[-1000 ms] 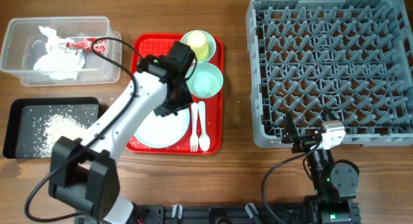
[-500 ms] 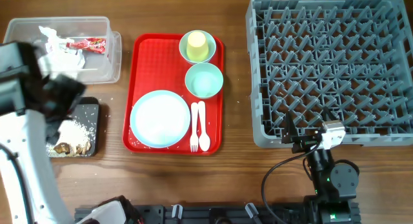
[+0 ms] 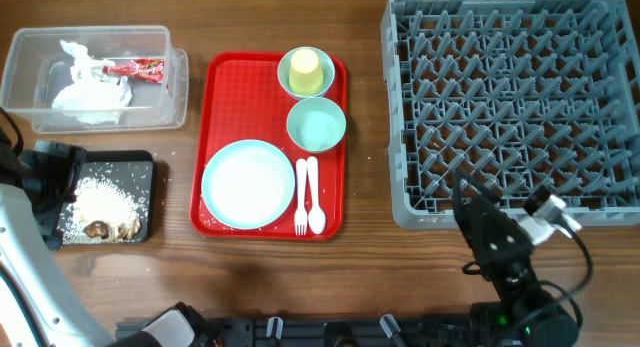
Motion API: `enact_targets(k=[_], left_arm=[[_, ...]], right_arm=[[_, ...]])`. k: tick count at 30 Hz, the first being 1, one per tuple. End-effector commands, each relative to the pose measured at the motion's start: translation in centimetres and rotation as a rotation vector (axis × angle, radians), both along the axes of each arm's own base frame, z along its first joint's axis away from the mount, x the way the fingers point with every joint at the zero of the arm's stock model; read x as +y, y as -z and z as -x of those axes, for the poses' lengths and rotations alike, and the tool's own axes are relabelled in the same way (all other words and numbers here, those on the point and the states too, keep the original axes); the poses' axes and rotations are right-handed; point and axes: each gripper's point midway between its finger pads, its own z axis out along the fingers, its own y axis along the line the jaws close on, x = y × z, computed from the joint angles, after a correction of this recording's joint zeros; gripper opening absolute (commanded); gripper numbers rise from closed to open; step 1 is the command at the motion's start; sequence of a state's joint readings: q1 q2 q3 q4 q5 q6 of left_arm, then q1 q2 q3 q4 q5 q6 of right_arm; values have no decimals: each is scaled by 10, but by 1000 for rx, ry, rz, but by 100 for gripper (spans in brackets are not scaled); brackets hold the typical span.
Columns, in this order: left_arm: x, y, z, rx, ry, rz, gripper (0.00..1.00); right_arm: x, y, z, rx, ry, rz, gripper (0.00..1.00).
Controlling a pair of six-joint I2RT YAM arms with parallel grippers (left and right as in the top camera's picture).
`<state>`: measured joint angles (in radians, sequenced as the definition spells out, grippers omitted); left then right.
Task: Sort waste into correct bins and load items into the dishwasher rack
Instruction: 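Move the left arm aside and bring the right gripper toward the plate, then grasp the light-blue plate rim with the right gripper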
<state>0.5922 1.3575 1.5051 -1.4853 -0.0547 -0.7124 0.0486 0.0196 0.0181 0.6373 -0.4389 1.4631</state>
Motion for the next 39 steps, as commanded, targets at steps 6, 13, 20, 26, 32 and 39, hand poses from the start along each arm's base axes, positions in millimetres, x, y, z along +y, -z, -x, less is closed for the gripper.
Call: enact_targets(k=[6, 13, 20, 26, 32, 39], left_arm=[[3, -3, 1, -3, -3, -11, 100], [3, -3, 1, -3, -3, -11, 100], [3, -3, 1, -3, -3, -11, 100], [3, -3, 1, -3, -3, -11, 100], [3, -3, 1, -3, -3, -11, 100], [3, -3, 1, -3, -3, -11, 100]], right_arm=[[-7, -102, 14, -188, 172, 139, 100], [65, -168, -32, -216, -123, 670, 100], [129, -148, -81, -64, -313, 928, 100], [205, 26, -103, 387, -399, 1544, 100], [237, 155, -91, 608, -574, 1888, 100], [291, 209, -98, 583, -725, 1772, 82]])
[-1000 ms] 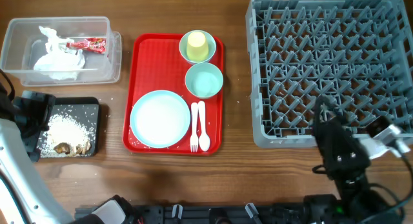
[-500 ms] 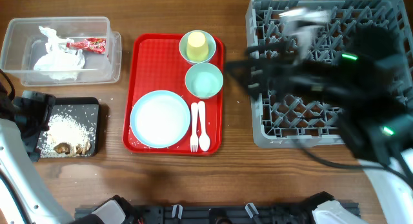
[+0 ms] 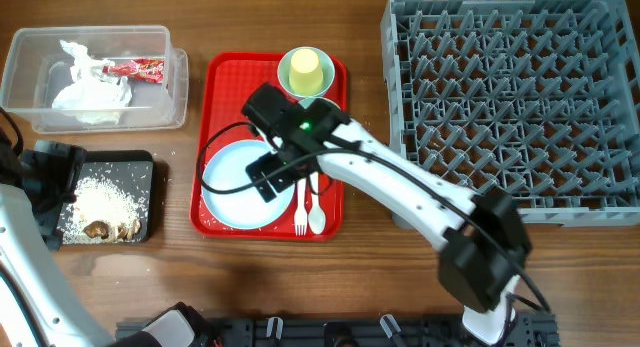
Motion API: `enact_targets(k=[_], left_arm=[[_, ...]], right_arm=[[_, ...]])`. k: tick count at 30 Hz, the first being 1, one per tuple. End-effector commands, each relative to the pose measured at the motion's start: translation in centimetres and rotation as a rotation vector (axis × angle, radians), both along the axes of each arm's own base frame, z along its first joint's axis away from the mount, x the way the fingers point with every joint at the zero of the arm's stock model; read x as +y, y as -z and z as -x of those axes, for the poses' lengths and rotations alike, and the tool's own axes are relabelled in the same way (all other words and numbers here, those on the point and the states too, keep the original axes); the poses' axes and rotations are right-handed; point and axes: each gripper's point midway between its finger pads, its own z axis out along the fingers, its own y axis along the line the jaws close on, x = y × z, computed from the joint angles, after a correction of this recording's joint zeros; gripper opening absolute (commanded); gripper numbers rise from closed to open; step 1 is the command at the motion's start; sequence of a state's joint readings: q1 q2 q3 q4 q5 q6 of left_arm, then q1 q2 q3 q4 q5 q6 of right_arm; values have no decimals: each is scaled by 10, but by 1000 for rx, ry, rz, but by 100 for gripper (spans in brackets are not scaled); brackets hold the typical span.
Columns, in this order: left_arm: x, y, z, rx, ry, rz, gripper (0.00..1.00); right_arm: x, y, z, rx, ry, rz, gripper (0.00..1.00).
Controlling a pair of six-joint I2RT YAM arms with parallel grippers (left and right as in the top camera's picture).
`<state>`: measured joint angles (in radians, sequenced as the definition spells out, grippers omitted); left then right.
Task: Sort waste into correct bins and load items into the dishwasher rack
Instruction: 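Grasp the light-blue plate rim with the right gripper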
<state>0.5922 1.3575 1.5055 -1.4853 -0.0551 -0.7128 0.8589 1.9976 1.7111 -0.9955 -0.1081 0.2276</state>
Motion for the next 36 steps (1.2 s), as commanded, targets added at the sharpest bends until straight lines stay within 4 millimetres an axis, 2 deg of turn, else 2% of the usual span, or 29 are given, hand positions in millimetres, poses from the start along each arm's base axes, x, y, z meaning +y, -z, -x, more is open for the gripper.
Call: enact_targets(k=[1, 2, 4, 7, 11, 15, 18, 21, 28, 36], left_arm=[[3, -2, 1, -3, -3, -11, 100], [3, -2, 1, -2, -3, -11, 100], [3, -2, 1, -2, -3, -11, 100], [3, -2, 1, -3, -3, -11, 100], [3, -2, 1, -2, -3, -11, 100], [3, -2, 1, -2, -3, -11, 100], [3, -2, 1, -3, -3, -11, 100], [3, -2, 1, -2, -3, -11, 100], [3, -2, 1, -2, -3, -11, 100], [3, -2, 1, -2, -3, -11, 100]], right_arm=[[18, 12, -6, 17, 23, -50, 80], [10, 22, -16, 6, 147, -5, 71], [2, 32, -22, 2, 260, 36, 68], [-3, 39, -23, 13, 315, 58, 67], [-24, 58, -24, 6, 478, 136, 50], [-20, 71, -21, 45, 473, 120, 38], [-13, 75, -18, 66, 451, 96, 39], [-21, 88, -14, 72, 449, 127, 43], [-12, 91, -7, 122, 433, 93, 43], [-18, 106, 0, 146, 465, 105, 42]])
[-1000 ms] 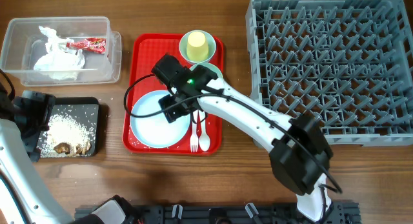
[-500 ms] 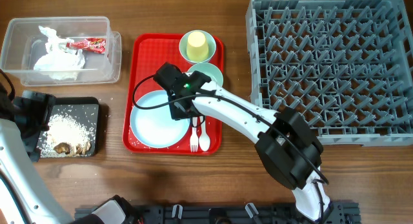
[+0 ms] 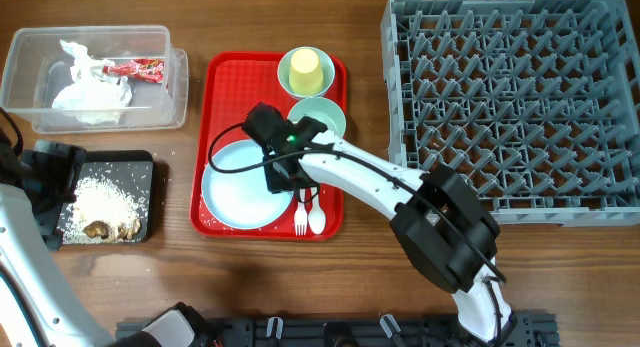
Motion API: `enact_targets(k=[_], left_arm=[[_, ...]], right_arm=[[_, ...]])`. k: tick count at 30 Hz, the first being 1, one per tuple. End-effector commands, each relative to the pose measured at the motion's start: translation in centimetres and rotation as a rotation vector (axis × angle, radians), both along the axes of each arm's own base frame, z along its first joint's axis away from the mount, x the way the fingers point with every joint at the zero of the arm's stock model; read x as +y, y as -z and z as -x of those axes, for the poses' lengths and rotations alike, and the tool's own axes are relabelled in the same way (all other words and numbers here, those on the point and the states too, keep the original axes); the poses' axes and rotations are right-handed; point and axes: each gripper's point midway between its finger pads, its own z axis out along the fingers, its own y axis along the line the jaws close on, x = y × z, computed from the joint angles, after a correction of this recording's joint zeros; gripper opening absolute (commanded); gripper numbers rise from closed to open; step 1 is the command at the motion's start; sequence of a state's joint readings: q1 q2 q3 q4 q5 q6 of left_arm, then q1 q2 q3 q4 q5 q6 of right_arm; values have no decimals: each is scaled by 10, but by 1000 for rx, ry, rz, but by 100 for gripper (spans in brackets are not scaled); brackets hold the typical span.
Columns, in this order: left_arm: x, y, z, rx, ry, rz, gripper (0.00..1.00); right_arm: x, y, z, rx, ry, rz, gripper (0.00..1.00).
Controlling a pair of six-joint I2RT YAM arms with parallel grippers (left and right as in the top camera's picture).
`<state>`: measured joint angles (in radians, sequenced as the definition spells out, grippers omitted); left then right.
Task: Sort waste into correct bins and load items into the dishwasher rack
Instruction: 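Grasp the light-blue plate rim with the right gripper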
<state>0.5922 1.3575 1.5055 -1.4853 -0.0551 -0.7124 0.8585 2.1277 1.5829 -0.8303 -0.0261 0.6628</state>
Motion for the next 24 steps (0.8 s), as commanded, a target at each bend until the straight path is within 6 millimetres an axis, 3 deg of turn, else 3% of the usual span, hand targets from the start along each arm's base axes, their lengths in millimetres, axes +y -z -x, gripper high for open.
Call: enact_targets(k=[1, 15, 24], left_arm=[[3, -2, 1, -3, -3, -11, 100], [3, -2, 1, -3, -3, -11, 100], [3, -2, 1, -3, -3, -11, 100]], right_arm=[[-6, 19, 10, 56, 22, 14, 42], [2, 19, 14, 77, 6, -20, 34], [-3, 34, 20, 91, 32, -24, 32]])
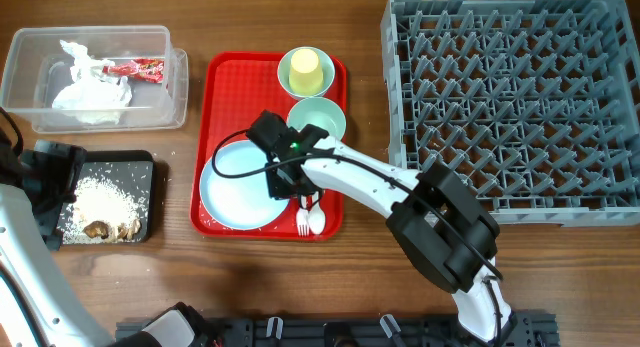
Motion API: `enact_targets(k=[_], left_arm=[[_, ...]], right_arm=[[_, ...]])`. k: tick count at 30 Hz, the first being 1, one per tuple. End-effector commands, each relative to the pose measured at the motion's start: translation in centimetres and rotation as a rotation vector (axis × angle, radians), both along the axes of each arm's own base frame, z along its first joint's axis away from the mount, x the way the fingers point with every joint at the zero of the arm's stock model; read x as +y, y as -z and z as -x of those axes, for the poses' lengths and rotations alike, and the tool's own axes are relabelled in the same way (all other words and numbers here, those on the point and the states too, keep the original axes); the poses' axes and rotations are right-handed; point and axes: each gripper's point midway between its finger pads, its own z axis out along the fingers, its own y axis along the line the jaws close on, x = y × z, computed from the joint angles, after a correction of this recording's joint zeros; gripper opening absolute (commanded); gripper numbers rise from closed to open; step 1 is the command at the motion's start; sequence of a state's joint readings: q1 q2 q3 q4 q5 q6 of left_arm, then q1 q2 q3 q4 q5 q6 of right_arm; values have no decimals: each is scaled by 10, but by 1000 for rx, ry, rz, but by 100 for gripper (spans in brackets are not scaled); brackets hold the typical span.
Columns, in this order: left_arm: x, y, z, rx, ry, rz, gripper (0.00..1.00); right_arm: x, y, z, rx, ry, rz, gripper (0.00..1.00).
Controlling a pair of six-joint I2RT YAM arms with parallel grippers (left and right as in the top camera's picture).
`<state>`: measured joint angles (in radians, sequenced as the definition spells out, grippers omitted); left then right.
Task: Sort waste into correct bins and load items into the dishwasher rack
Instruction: 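Grasp the light-blue plate rim with the right gripper, then lift the plate and stand it upright in the grey dish rack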
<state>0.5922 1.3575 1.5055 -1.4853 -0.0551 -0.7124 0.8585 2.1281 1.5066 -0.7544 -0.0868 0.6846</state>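
A red tray [215, 77] holds a light blue plate [235, 187], a green bowl [318, 117], a yellow cup [305, 70] and a white fork [301, 223] beside a white spoon [316, 221]. My right gripper [283, 179] is down at the plate's right edge, covering the cutlery handles; its fingers are hidden under the wrist. My left gripper [55, 172] rests at the left end of a black tray [140, 167] with rice and food scraps. The grey dishwasher rack [510, 97] stands at the right.
A clear plastic bin [175, 87] with crumpled tissue and a red wrapper sits at the back left. The right arm's white links stretch from the front edge across the table to the red tray.
My right gripper has shifted slightly down and right along the plate's right edge. The plate now sits a little further left, against the tray's left rim. The left arm has not moved.
The right arm was first folded at the front right, below the rack. Then it reached across to the red tray, with its gripper over the plate. It then settled at the plate's right edge and is still there, with the plate nudged left.
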Motion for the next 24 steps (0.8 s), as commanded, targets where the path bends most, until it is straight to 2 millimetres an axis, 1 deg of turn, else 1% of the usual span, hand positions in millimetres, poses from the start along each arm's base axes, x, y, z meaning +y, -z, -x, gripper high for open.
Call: enact_targets(k=[1, 2, 4, 5, 8, 9, 10, 12, 13, 15, 16, 17, 19, 20, 21, 22, 23, 24], left_arm=[[3, -2, 1, -3, -3, -11, 100], [3, -2, 1, -2, -3, -11, 100], [3, -2, 1, -3, -3, -11, 100], [3, -2, 1, -3, -3, -11, 100], [3, -2, 1, -3, -3, -11, 100], [3, -2, 1, -3, -3, -11, 100], [3, -2, 1, -3, -3, -11, 100], [3, -2, 1, -3, -3, -11, 100], [3, -2, 1, -2, -4, -10, 100], [3, -2, 1, -2, -3, -11, 100], [3, -2, 1, -3, -3, -11, 100], [3, -2, 1, -3, -3, -11, 100], [3, -2, 1, -3, -3, -11, 100], [3, -2, 1, -3, -3, -11, 100], [3, -2, 1, -3, -4, -11, 100], [3, -2, 1, -3, -3, -11, 100], [3, -2, 1, -2, -4, -10, 100], [3, -2, 1, -3, -3, -11, 100]], right_arm=[[-4, 16, 8, 42, 22, 15, 30], [-4, 16, 8, 43, 21, 13, 27], [-2, 15, 6, 39, 20, 8, 14], [-2, 13, 6, 38, 20, 6, 10], [-1, 5, 3, 36, 22, 5, 9], [-1, 1, 1, 34, 26, 2, 5], [-2, -5, -3, 30, 34, -2, 4], [-8, -29, -18, 3, 61, -32, 4], [-8, -42, -25, -17, 48, -62, 4], [-10, -78, -44, -84, 21, -129, 4], [-15, -102, -56, -130, 33, -166, 4], [-22, -133, -68, -193, 47, -212, 4], [-39, -185, -87, -316, 51, -279, 4], [-58, -217, -97, -401, 65, -304, 4], [-79, -239, -105, -466, 107, -303, 4], [-98, -257, -111, -520, 152, -292, 4], [-126, -277, -119, -589, 218, -268, 4], [-146, -289, -123, -640, 268, -241, 4]])
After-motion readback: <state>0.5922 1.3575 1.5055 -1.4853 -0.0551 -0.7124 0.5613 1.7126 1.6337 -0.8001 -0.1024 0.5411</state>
